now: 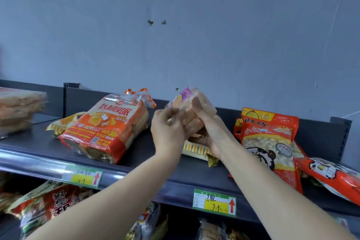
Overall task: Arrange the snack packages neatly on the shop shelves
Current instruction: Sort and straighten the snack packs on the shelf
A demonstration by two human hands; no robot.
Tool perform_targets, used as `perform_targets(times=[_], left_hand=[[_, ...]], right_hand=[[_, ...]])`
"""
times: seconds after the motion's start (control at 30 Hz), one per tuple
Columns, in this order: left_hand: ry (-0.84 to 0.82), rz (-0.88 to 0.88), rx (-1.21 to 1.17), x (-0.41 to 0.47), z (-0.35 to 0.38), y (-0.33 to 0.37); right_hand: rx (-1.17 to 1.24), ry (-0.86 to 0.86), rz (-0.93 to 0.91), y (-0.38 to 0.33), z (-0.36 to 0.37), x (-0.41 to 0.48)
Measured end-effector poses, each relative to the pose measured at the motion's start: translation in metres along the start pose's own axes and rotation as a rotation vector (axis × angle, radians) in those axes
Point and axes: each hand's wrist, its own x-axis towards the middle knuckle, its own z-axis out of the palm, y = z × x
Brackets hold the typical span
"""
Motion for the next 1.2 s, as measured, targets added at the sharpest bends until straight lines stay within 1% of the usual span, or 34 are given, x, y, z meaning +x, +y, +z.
perform_targets(times=[0.07, 0.13, 0.2, 0.23, 0.3, 0.33, 0.4, 0.5, 0.63, 0.67, 0.73, 0.77, 0.87, 0.9, 0.93, 0.97, 1.07, 1.13, 1.2], left_hand=[[-0.097, 0.216, 0.149, -0.010, -0.005, -0.003], [-0.187, 0.400, 0.295, -0.014, -0.012, -0.006], [-0.247, 0.559, 0.386, -0.011, -0.022, -0.007], [-0.283, 0.623, 0.407, -0.008, -0.027, -0.005], [-0.351, 0.668, 0.412, -0.003, -0.037, 0.004], [-0.361, 0.655, 0.405, 0.000, -0.043, 0.009], [-0.339, 0.572, 0.380, 0.009, -0.056, 0.022], [-0.225, 0.435, 0.406, 0.033, -0.081, 0.037], [-0.068, 0.090, 0.405, 0.068, -0.130, 0.054], [-0.035, 0.050, 0.397, 0.074, -0.144, 0.058], [-0.005, 0.024, 0.360, 0.088, -0.176, 0.065], [-0.005, -0.016, 0.295, 0.095, -0.193, 0.069], [-0.027, -0.235, -0.012, 0.108, -0.244, 0.081], [-0.045, -0.291, -0.086, 0.108, -0.262, 0.086], [-0.054, -0.322, -0.120, 0.108, -0.279, 0.090], [-0.043, -0.331, -0.129, 0.109, -0.295, 0.093], [0.063, -0.320, -0.151, 0.111, -0.337, 0.101], [0.142, -0.334, -0.164, 0.116, -0.360, 0.104], [0.189, -0.361, -0.175, 0.121, -0.381, 0.109]], right_hand=[[0.168, 0.068, -0.117, 0.001, 0.006, -0.001], [0.284, 0.223, -0.213, 0.004, 0.012, 0.000], [0.363, 0.348, -0.242, 0.005, 0.020, -0.001], [0.388, 0.388, -0.247, 0.003, 0.024, -0.002], [0.405, 0.424, -0.258, -0.005, 0.027, -0.002], [0.413, 0.432, -0.252, -0.010, 0.029, -0.003], [0.452, 0.422, -0.232, -0.019, 0.034, -0.003], [0.481, 0.334, -0.215, -0.027, 0.046, -0.006], [0.504, 0.149, -0.150, -0.038, 0.074, -0.015], [0.508, 0.091, -0.133, -0.040, 0.083, -0.016], [0.517, -0.009, -0.119, -0.045, 0.102, -0.020], [0.516, -0.040, -0.112, -0.046, 0.114, -0.022], [0.521, -0.144, -0.087, -0.045, 0.142, -0.020], [0.511, -0.208, -0.077, -0.045, 0.155, -0.020], [0.522, -0.278, -0.076, -0.044, 0.169, -0.020], [0.518, -0.308, -0.072, -0.043, 0.181, -0.019], [0.522, -0.259, -0.027, -0.038, 0.221, -0.011], [0.493, -0.177, -0.014, -0.035, 0.249, -0.008], [0.431, -0.153, -0.015, -0.038, 0.277, -0.014]])
